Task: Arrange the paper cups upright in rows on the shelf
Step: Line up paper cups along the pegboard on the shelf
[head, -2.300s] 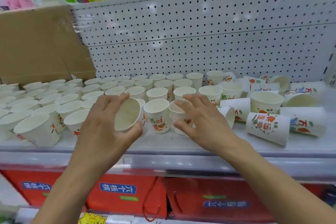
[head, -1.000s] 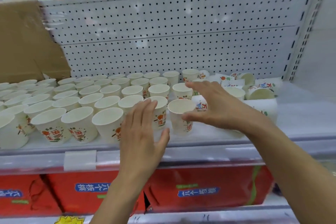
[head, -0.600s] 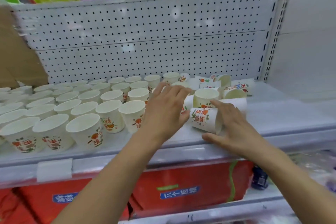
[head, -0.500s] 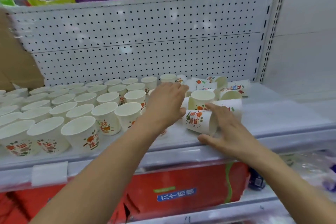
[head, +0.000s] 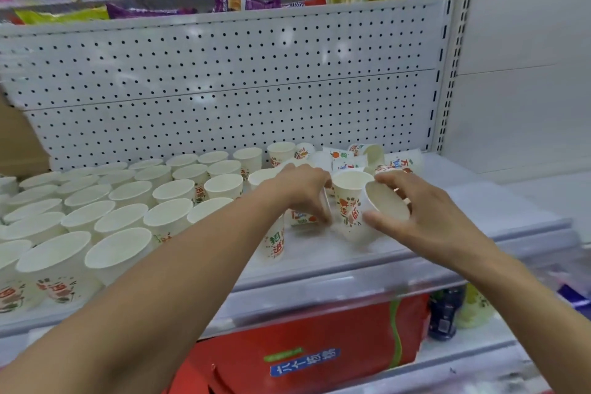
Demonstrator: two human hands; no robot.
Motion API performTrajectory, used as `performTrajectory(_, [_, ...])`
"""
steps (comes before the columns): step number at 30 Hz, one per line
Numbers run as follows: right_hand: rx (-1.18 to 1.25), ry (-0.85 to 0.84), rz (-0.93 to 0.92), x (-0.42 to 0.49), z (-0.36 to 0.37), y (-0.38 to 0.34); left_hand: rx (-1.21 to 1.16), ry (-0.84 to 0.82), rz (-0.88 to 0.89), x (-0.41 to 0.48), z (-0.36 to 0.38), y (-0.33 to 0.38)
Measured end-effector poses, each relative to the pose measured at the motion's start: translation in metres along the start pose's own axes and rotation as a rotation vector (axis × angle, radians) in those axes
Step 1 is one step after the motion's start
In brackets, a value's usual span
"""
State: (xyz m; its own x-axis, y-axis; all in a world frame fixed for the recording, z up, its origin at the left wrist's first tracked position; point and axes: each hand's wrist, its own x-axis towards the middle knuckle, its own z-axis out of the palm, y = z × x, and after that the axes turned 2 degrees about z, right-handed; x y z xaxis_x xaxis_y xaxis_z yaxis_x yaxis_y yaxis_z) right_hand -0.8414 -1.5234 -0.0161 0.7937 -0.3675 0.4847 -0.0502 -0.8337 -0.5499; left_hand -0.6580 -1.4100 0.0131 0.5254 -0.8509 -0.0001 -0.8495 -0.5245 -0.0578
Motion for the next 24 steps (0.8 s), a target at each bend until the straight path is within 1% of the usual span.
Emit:
performTrajectory(2, [-0.013,-0.013,0.011,0.004,-0.006,-0.002,-0.037,0.044,-0.017,-0.007,-0.007,-0.005])
performTrajectory(5, [-0.022,-0.057,0.002,0.01,-0.007,-0.009,-0.266,0.11,0.0,-0.025,-0.017,-0.018])
performTrajectory(7, [-0.041,-0.104,-0.037,0.014,0.004,-0.016,-0.369,0.111,0.032,-0.036,-0.019,-0.029])
performTrajectory(12, [-0.055,-0.191,-0.108,0.017,0.032,-0.028,-0.356,0.023,0.033,-0.045,-0.016,-0.046])
performTrajectory(15, [-0.046,-0.181,-0.131,0.013,0.033,-0.029,-0.377,-0.004,0.029,-0.047,-0.019,-0.05])
performTrajectory(17, [-0.017,-0.121,-0.129,0.01,0.024,-0.021,-0.36,0.047,0.028,-0.051,-0.023,-0.049])
performTrajectory(18, [0.0,-0.07,-0.117,0.009,0.016,-0.014,-0.368,0.102,0.032,-0.054,-0.026,-0.047])
performTrajectory(20, [-0.003,0.02,-0.082,0.012,-0.001,0.006,-0.443,0.237,0.044,-0.066,-0.029,-0.035])
performTrajectory(21, [-0.028,0.028,-0.062,0.015,-0.008,0.019,-0.497,0.291,0.051,-0.072,-0.029,-0.024])
performTrajectory(22, [-0.064,-0.003,-0.031,0.018,-0.013,0.031,-0.539,0.326,0.061,-0.078,-0.026,-0.011])
performTrajectory(23, [-0.103,-0.07,0.006,0.021,-0.016,0.041,-0.529,0.342,0.079,-0.082,-0.021,0.004])
performTrajectory(24, [-0.138,-0.151,0.036,0.025,-0.016,0.05,-0.452,0.35,0.097,-0.084,-0.014,0.017])
